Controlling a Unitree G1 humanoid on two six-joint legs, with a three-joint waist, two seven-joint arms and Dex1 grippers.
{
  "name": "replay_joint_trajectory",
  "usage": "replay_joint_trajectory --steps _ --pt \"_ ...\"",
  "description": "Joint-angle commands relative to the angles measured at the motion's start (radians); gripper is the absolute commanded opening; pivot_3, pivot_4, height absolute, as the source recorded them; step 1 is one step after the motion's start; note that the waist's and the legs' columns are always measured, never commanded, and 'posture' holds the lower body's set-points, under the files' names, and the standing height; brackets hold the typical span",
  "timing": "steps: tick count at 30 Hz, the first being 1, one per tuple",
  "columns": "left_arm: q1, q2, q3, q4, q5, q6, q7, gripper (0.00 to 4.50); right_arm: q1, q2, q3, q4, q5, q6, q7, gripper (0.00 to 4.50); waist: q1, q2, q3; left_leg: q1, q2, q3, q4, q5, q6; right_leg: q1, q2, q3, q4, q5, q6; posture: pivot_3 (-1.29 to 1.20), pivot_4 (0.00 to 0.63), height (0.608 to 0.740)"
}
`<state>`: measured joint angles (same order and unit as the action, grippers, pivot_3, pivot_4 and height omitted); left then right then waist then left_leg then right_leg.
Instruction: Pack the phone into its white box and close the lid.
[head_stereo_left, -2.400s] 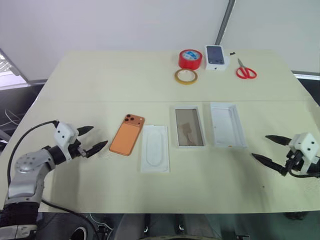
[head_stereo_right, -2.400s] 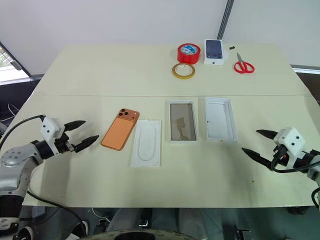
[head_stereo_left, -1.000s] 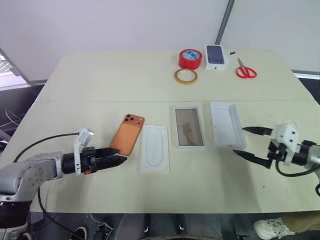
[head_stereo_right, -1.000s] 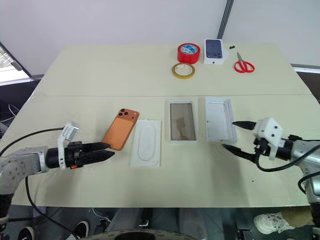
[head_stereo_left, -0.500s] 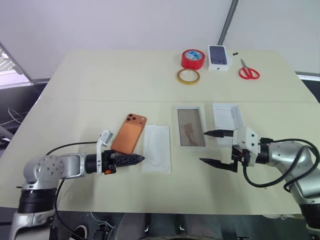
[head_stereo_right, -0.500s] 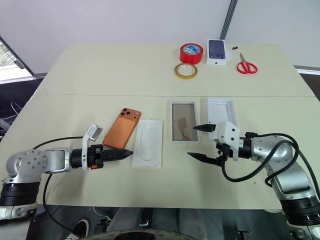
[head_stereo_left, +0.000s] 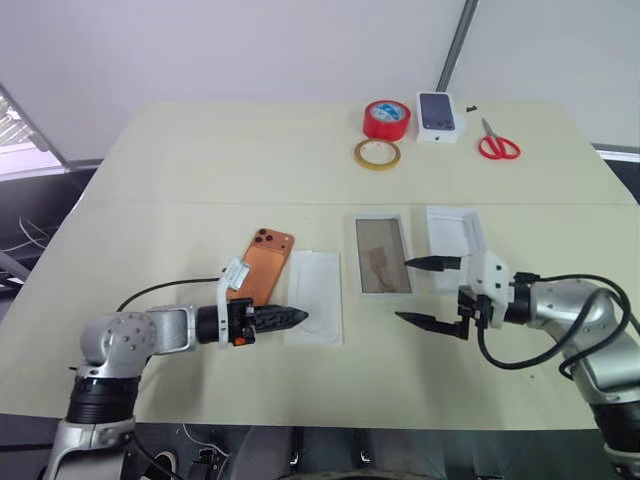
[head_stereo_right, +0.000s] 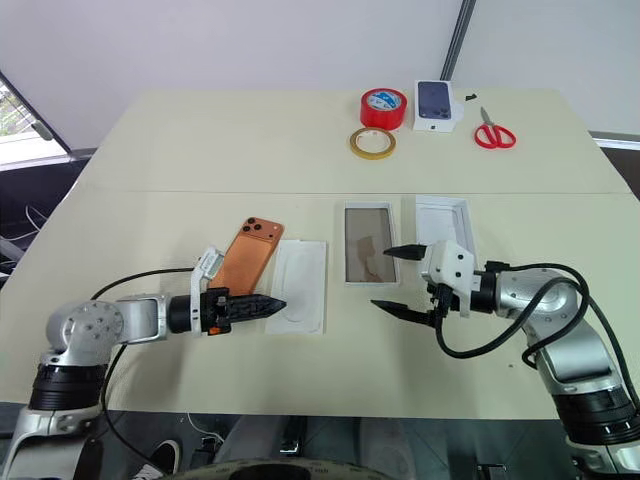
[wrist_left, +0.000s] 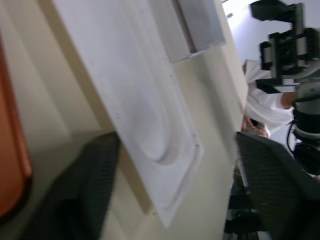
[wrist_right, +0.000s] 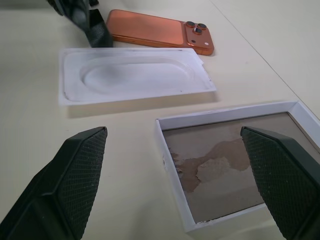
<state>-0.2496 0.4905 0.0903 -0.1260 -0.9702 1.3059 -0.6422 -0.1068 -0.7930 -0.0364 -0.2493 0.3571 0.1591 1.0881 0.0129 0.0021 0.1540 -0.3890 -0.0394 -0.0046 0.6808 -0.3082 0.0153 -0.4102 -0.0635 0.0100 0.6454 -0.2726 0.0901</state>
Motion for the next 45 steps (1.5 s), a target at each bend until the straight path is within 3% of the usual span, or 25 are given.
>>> replay_joint_trajectory --steps 1,4,12,18,23,27,33,44,45 --pt "0.018 -0.001 -0.047 0.019 0.032 0.022 0.014 1.64 -0.018 0.01 -0.007 -0.009 0.0 -0.021 -0.01 4.5 -0.001 0.0 0.0 0.0 0.0 0.0 0.0 0.0 0.0 0.0 0.0 0.0 0.0 0.0 0.0 0.0 0.15 0.74" --pt "0.017 -0.007 -0.033 0.032 0.031 0.028 0.015 0.05 -0.014 0.013 -0.007 -0.006 -0.005 -0.027 -0.014 4.5 0.0 0.002 -0.001 0.0 0.0 0.0 0.0 0.0 0.0 0.0 0.0 0.0 0.0 0.0 0.0 0.0 0.15 0.74" --pt "-0.019 -0.019 0.033 0.044 -0.021 0.079 0.012 0.05 -0.031 0.035 -0.003 -0.003 -0.004 -0.033 -0.031 4.5 -0.001 0.002 -0.001 0.0 0.0 0.0 0.0 0.0 0.0 0.0 0.0 0.0 0.0 0.0 0.0 0.0 0.15 0.74" --pt "-0.128 -0.058 0.224 0.139 -0.101 0.108 0.084 0.05 -0.065 0.078 0.088 0.015 -0.059 -0.05 -0.026 4.5 -0.002 -0.001 0.001 0.0 0.0 0.0 0.0 0.0 -0.001 -0.001 0.0 0.0 0.001 0.0 0.0 0.0 0.15 0.74" --pt "-0.187 -0.037 0.155 0.123 -0.006 0.056 0.112 0.05 -0.154 0.103 0.179 0.154 -0.144 -0.039 -0.027 4.5 -0.003 -0.001 0.001 -0.002 -0.001 0.0 0.001 0.002 -0.003 -0.003 0.0 0.0 0.002 0.0 0.0 0.0 0.15 0.74" --pt "-0.219 -0.069 0.169 0.106 -0.045 0.079 0.119 0.0 -0.226 0.096 0.214 0.261 -0.169 -0.028 0.018 3.23 -0.004 -0.002 0.001 -0.002 -0.001 0.0 0.001 0.003 -0.006 -0.003 0.0 0.0 0.002 0.0 0.0 0.0 0.15 0.74" --pt "-0.224 -0.124 0.235 0.098 -0.061 0.06 0.183 0.0 -0.211 0.08 0.225 0.229 -0.144 -0.022 0.115 0.08 -0.003 -0.002 0.001 -0.002 -0.001 0.0 0.0 0.003 -0.006 -0.003 0.0 0.0 0.002 0.0 0.0 0.0 0.15 0.74" --pt "-0.265 -0.197 0.269 0.107 -0.141 0.119 0.253 0.0 -0.159 0.112 0.251 0.041 -0.088 0.061 0.131 0.08 -0.003 -0.003 0.002 -0.002 -0.001 -0.001 0.0 0.004 -0.007 -0.003 0.001 0.0 0.002 0.0 0.001 0.0 0.15 0.74" --pt "-0.265 -0.204 0.264 0.106 -0.139 0.117 0.257 0.0 -0.148 0.107 0.251 0.03 -0.074 0.066 0.145 0.32 -0.003 -0.003 0.002 -0.002 -0.001 -0.001 0.0 0.004 -0.007 -0.003 0.001 0.0 0.002 0.0 0.001 0.0 0.15 0.74"
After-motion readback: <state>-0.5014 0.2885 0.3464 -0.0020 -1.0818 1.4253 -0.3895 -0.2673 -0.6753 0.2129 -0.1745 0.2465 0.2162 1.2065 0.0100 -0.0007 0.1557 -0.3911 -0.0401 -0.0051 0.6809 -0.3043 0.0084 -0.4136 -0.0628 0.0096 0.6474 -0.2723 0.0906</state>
